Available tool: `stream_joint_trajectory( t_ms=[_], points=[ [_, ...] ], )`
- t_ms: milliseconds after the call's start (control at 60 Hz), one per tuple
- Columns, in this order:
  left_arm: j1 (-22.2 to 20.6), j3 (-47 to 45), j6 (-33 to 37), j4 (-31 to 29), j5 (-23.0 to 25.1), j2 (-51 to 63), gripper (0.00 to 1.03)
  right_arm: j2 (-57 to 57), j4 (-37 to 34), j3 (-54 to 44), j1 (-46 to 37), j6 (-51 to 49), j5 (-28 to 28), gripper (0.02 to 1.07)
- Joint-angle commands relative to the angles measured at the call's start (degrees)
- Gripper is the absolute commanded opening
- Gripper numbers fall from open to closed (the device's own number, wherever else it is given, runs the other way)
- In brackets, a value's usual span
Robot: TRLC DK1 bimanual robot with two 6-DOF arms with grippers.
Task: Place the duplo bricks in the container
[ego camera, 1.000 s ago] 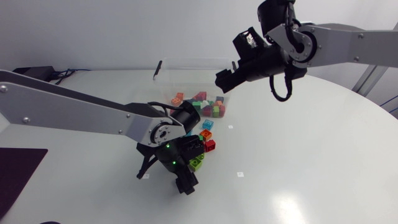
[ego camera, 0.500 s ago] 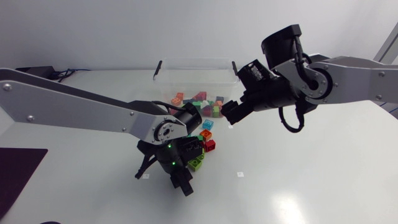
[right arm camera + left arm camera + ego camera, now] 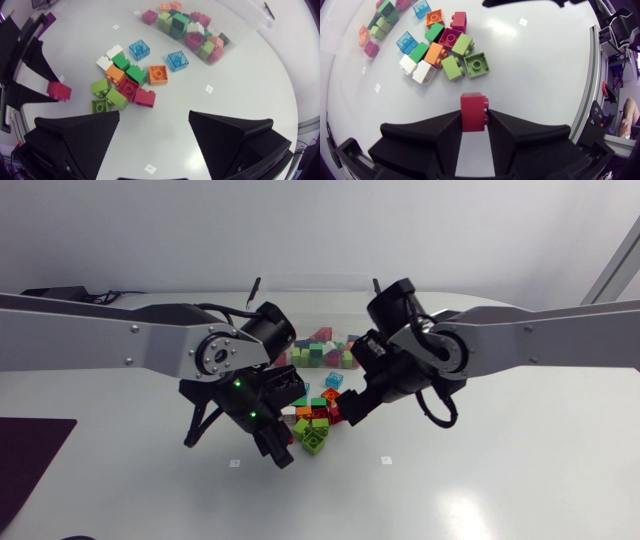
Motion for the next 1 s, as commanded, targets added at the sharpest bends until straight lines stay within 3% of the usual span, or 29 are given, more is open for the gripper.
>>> stream_joint_trajectory(
  t_ms=[0, 517, 983],
  points=[
    [1.2, -0.3, 1.5, -0.8, -0.3, -2.5, 0.29, 3.6, -1.3, 1.4, 1.2, 2.5, 1.1, 1.02],
    [8.6, 7.5, 4.0, -1.4, 0.1, -6.8, 0.3, 17.0, -7.1, 13.7, 2.2, 8.5, 3.7, 0.99],
    [10.5, 11.2, 4.5, -0.2, 0.2, -7.5, 0.3, 20.2, -9.0, 16.9, 1.5, 9.0, 5.6, 0.97]
  ],
)
